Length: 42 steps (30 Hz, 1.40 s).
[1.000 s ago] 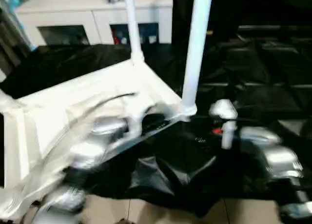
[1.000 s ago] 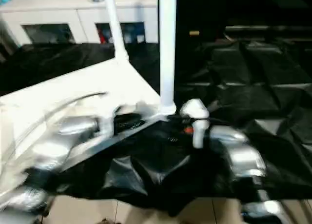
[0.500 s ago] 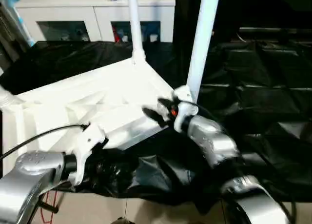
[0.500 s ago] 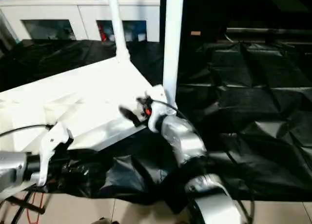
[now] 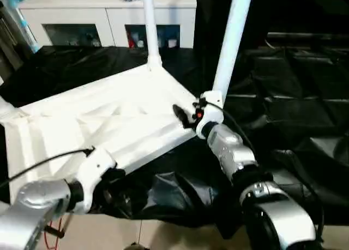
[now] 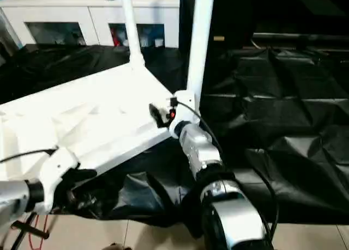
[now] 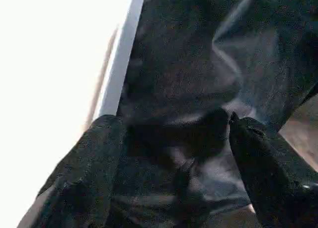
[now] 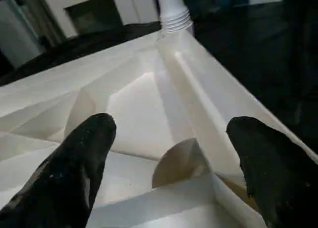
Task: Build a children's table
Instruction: Rotate leg to tighten
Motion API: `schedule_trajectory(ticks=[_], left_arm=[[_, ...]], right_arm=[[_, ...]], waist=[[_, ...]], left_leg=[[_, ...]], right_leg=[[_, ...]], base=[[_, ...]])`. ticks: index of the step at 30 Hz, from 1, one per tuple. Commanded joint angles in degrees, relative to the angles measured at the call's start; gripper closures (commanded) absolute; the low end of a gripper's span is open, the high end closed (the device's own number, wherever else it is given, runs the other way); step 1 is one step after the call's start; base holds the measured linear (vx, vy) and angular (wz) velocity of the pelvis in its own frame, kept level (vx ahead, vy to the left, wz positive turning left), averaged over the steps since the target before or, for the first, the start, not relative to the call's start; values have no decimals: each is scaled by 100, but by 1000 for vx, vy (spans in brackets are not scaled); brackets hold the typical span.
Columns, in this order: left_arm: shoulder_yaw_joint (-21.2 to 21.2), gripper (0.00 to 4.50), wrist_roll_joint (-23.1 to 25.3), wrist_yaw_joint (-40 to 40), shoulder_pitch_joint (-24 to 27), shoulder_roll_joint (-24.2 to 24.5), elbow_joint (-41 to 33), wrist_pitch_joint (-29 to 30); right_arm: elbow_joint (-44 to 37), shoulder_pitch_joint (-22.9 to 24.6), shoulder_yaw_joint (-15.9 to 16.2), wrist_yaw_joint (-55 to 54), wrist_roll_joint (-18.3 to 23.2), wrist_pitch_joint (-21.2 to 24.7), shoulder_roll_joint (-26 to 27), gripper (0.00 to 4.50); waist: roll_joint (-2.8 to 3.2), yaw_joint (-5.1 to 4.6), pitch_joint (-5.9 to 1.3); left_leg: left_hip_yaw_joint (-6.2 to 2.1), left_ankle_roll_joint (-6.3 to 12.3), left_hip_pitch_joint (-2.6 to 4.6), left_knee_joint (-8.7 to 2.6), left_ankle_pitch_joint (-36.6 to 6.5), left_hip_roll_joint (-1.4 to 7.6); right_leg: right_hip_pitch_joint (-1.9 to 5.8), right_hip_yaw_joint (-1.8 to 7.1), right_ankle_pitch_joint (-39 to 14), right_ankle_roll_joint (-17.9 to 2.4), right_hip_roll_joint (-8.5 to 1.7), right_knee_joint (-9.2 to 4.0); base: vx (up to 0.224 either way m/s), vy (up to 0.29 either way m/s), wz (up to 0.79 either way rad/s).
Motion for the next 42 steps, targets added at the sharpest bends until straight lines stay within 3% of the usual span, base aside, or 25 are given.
schedule_trajectory(ticks=[1,2,4,8,9,11,12,14,17,20,22,23,26,28,29,31,33,34,35,36,38,39,40,42], left_arm=[[27,44,274,145,25,108,196,-99],[25,26,300,149,15,106,255,-163],[-3,6,367,187,-24,122,423,-348],[-34,2,533,339,-179,124,881,-833],[6,2,556,430,-261,88,1025,-988],[69,2,547,514,-369,74,1143,-1118],[131,2,509,541,-434,42,1191,-1144],[197,2,479,553,-503,3,1246,-1180],[274,2,463,514,-637,18,1419,-1426],[371,2,306,481,-759,-51,1393,-1511],[422,2,192,480,-823,-95,1293,-1443],[504,2,-274,335,-1051,-306,952,-1360],[431,2,-457,256,-1204,-431,795,-1282],[139,2,-464,225,-1524,-697,929,-1328],[139,2,-464,225,-1524,-697,929,-1328],[-184,2,-262,275,-1908,-941,1362,-1464],[-345,2,-156,367,-2204,-1155,1733,-1537],[-441,2,-124,400,-2446,-1349,2048,-1577],[-491,2,-102,443,-2599,-1468,2247,-1603],[-618,2,34,563,-2965,-1703,2739,-1686],[-652,2,154,840,-3541,-2127,3540,-1810],[-647,2,171,934,-3792,-2286,3885,-1859],[-636,2,166,981,-3929,-2371,4075,-1886],[-673,2,140,904,-4442,-2673,4847,-2051]], right_arm=[[124,-116,-301,-299,80,-159,-303,38],[186,-154,-360,-362,104,-182,-370,38],[325,-230,-447,-429,121,-255,-491,38],[499,-342,-544,-499,127,-371,-735,38],[523,-371,-568,-529,117,-382,-806,38],[547,-394,-579,-533,94,-392,-849,38],[520,-372,-519,-491,35,-350,-860,38],[497,-344,-430,-415,-50,-302,-870,38],[149,-3,155,456,-395,124,-837,38],[-303,346,521,1070,-517,226,-834,38],[-548,483,608,1293,-476,287,-836,38],[-1378,845,847,1778,-318,465,-927,38],[-1807,998,968,1984,-245,554,-1018,38],[-2561,1232,1085,2343,-114,855,-1227,38],[-2561,1232,1085,2343,-114,855,-1227,38],[-3162,1452,1137,2512,-173,1105,-1495,38],[-3565,1611,1112,2553,-221,1333,-1698,38],[-3816,1718,1079,2633,-219,1446,-1891,38],[-3974,1784,1065,2707,-202,1532,-2023,38],[-4214,1912,1042,2887,-237,1584,-2352,38],[-4441,2056,956,3132,-265,1716,-2863,38],[-4483,2097,884,3211,-279,1761,-3079,38],[-4498,2114,837,3247,-281,1797,-3193,38],[-4518,2155,573,3193,-305,1993,-3581,38]], waist=[[84,-20,-368],[114,-10,-369],[115,28,-362],[119,92,-359],[162,92,-362],[131,84,-365],[176,80,-363],[129,52,-367],[140,17,-375],[137,-47,-402],[134,-58,-390],[182,-60,-372],[138,-40,-373],[125,-23,-356],[117,-34,-344],[105,-38,-358],[101,-22,-354],[83,-24,-364],[84,-11,-387],[66,-33,-388],[69,14,-418],[47,18,-420],[47,37,-446],[107,-26,-435]], left_leg=[[0,4,120,-414,-1293,61],[-1,-7,126,-410,-1302,64],[3,-39,131,-405,-1402,59],[-2,-113,133,-402,-1614,57],[-10,-133,134,-401,-1648,54],[-15,-158,131,-399,-1728,51],[-19,-176,134,-395,-1770,47],[-24,-156,105,-394,-1723,43],[-23,-42,70,-369,-1544,30],[-31,90,52,-345,-1252,42],[-31,113,64,-356,-1320,54],[-20,100,93,-362,-1472,60],[-24,55,95,-376,-1566,71],[-20,56,111,-379,-1627,67],[-17,54,107,-378,-1596,60],[-25,36,85,-369,-1442,50],[-7,18,122,-354,-1420,34],[-20,5,70,-363,-1293,15],[-15,-3,103,-344,-1286,27],[-15,27,76,-335,-1194,15],[2,85,129,-287,-1134,5],[-7,163,61,-276,-937,-14],[-20,232,39,-260,-781,-6],[-20,386,6,-234,-736,-48]], right_leg=[[249,206,-568,-1264,-184,-331],[244,205,-562,-1264,-184,-323],[232,206,-672,-1241,-180,-336],[225,206,-827,-1176,-181,-343],[226,204,-844,-1168,-181,-336],[230,200,-863,-1172,-179,-335],[223,201,-879,-1183,-179,-327],[256,195,-799,-1215,-183,-322],[283,194,-623,-1283,-183,-314],[310,179,-213,-1430,-178,-274],[308,177,-316,-1455,-183,-278],[290,181,-472,-1434,-171,-304],[288,190,-582,-1438,-175,-314],[285,203,-787,-1334,-168,-347],[285,210,-830,-1287,-163,-357],[306,222,-847,-1185,-174,-356],[290,234,-899,-1089,-154,-397],[344,223,-856,-1039,-160,-392],[327,225,-806,-1053,-168,-383],[351,222,-698,-1074,-165,-390],[340,228,-625,-1057,-147,-411],[391,226,-401,-1100,-152,-400],[408,216,-183,-1179,-185,-361],[426,187,-187,-1249,-176,-393]], base=[[0,0,0],[0,0,0],[0,0,0],[0,0,0],[0,0,0],[0,0,0],[0,0,0],[0,0,0],[0,0,0],[0,0,0],[0,0,0],[0,0,0],[0,0,0],[0,0,0],[0,0,0],[0,0,0],[0,0,0],[0,0,0],[0,0,0],[0,0,0],[0,0,0],[0,0,0],[0,0,0],[0,0,0]])
